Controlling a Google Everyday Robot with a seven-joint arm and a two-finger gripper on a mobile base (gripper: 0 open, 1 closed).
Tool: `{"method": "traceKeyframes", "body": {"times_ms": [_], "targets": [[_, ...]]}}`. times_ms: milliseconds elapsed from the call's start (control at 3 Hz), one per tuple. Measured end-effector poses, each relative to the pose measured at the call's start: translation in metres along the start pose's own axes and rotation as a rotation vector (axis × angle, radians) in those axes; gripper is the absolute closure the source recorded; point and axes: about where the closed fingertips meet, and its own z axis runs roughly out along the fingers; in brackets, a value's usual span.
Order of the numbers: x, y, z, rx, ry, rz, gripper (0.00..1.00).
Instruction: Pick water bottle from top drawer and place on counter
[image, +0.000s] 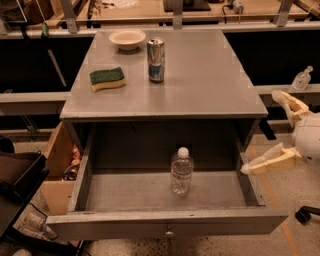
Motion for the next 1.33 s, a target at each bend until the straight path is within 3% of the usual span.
{"method": "traceKeyframes", "body": {"times_ms": [333,667,1000,1333], "targets": [[0.003,0.009,0.029,-0.061,0.009,0.016,0.0],[0.009,0.022,0.067,-0.12,-0.046,0.04,0.0],[0.024,0.045,0.128,-0.222,-0.202,0.064,0.0],[0.04,0.069,0.137,-0.271,-0.219,0.101,0.0]]}}
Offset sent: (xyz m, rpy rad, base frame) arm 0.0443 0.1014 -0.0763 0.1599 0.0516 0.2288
